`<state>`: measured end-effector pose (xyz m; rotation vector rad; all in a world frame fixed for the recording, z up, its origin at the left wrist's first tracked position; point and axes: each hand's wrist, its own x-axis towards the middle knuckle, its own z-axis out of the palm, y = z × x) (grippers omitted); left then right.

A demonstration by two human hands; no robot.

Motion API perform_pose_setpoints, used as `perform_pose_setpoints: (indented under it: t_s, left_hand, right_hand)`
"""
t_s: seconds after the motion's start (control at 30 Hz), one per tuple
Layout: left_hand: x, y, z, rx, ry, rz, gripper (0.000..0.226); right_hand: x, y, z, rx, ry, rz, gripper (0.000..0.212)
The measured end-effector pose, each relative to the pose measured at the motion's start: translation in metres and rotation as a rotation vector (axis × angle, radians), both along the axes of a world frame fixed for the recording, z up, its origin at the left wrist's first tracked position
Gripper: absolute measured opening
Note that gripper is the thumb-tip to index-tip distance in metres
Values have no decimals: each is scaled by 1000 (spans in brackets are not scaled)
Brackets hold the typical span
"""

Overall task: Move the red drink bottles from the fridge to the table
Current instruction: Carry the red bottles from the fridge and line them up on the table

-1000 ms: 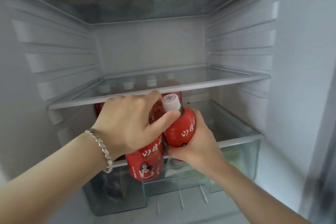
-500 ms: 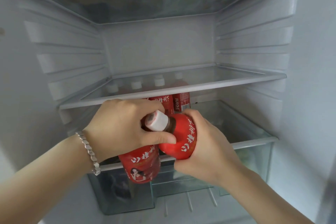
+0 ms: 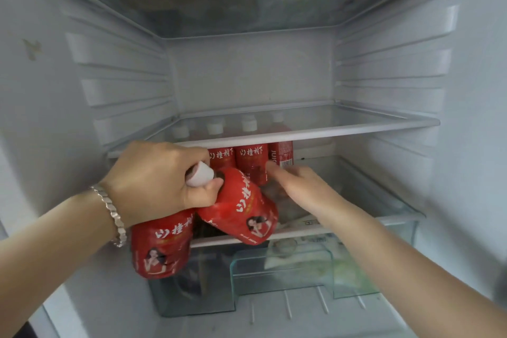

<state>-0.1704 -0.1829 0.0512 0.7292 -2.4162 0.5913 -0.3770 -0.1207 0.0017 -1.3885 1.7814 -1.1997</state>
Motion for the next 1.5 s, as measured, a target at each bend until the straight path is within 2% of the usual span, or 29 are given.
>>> perform_pose_setpoints:
  t_s: [0.07, 0.1, 0.2, 0.27, 0.37, 0.5, 0.67, 0.8, 0.93, 1.0, 1.1, 1.13, 1.23, 1.3, 1.37, 1.5]
  left_hand:
    - [3, 0, 1, -12, -14, 38, 41]
    - [4, -1, 2, -14, -15, 74, 44]
    - [5, -3, 1, -44, -27, 132, 65]
    - [3, -5, 0, -52, -22, 140, 70]
    - [4, -10, -1, -63, -23, 142, 74]
    - [5, -9, -1, -55, -26, 149, 73]
    - [7, -8, -2, -54, 10, 115, 66]
    - [7, -6, -2, -40, -6, 108, 67]
    - [4, -8, 1, -23, -33, 157, 65]
    - [2, -6, 2, -8, -50, 174, 56]
    - [2, -3, 1, -7, -62, 193, 46]
    - [2, -3, 0, -24, -55, 190, 50]
    - [3, -3, -1, -63, -49, 190, 65]
    - [4, 0, -1, -49, -67, 210, 68]
    - [4, 0, -1, -37, -71, 212, 62]
    - [5, 0, -1, -44, -31, 151, 54]
  right_hand:
    - [-9, -32, -15, 8, 73, -90, 18]
    - [-11, -49, -21, 40, 89, -104, 19]
    - [-13, -95, -32, 64, -17, -121, 78]
    - [-9, -111, -31, 2, -103, -159, 99]
    - [-3, -123, -30, -89, -181, -213, 97]
    - [-1, -119, -29, -104, -22, -275, 92]
    - [8, -63, -32, -163, 47, -233, 107]
    - [-4, -14, -38, -193, 14, -281, 107]
    - [-16, 8, -32, -125, 21, -229, 102]
    - [-18, 14, -24, -84, -10, -165, 97]
    - [-14, 17, -10, -202, -49, -166, 45]
    - [-12, 15, -7, -263, -93, -200, 42]
    - [-2, 8, -1, -339, -184, -281, 50]
    - [1, 8, 0, -342, -111, -303, 35]
    - [1, 14, 2, -358, 2, -313, 16]
    - [2, 31, 2, -417, 250, -365, 17]
